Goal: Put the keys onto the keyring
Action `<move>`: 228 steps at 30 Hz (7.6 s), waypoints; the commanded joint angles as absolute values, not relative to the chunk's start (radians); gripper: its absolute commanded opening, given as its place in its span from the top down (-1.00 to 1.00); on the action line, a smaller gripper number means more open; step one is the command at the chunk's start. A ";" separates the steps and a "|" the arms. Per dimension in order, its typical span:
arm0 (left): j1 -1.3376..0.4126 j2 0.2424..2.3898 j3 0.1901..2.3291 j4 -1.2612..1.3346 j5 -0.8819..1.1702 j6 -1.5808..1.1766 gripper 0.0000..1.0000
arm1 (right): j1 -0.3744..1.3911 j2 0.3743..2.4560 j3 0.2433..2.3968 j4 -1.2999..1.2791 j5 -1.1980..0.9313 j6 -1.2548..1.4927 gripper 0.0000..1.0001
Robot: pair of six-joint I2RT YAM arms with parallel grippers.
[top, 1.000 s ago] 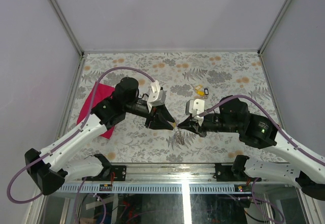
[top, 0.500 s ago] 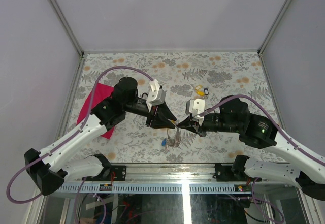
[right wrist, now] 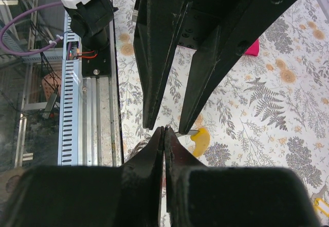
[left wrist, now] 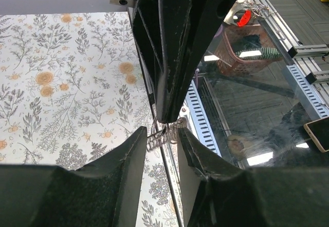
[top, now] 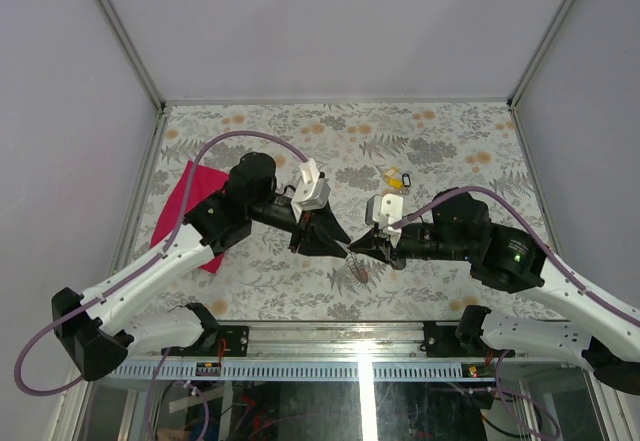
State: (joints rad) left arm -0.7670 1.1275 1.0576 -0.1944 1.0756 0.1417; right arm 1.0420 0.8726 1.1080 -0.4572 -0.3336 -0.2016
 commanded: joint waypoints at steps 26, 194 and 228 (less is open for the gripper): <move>-0.782 1.140 1.080 -0.184 1.076 0.156 1.00 | 1.047 0.758 1.073 -0.360 -0.260 -0.193 0.50; -0.793 0.952 0.926 0.344 0.969 -0.205 0.99 | 1.047 0.642 0.614 0.656 -0.383 0.097 0.99; -1.038 1.186 1.479 -0.869 0.516 0.368 1.00 | 1.046 0.608 0.771 -0.030 -0.414 -0.115 0.11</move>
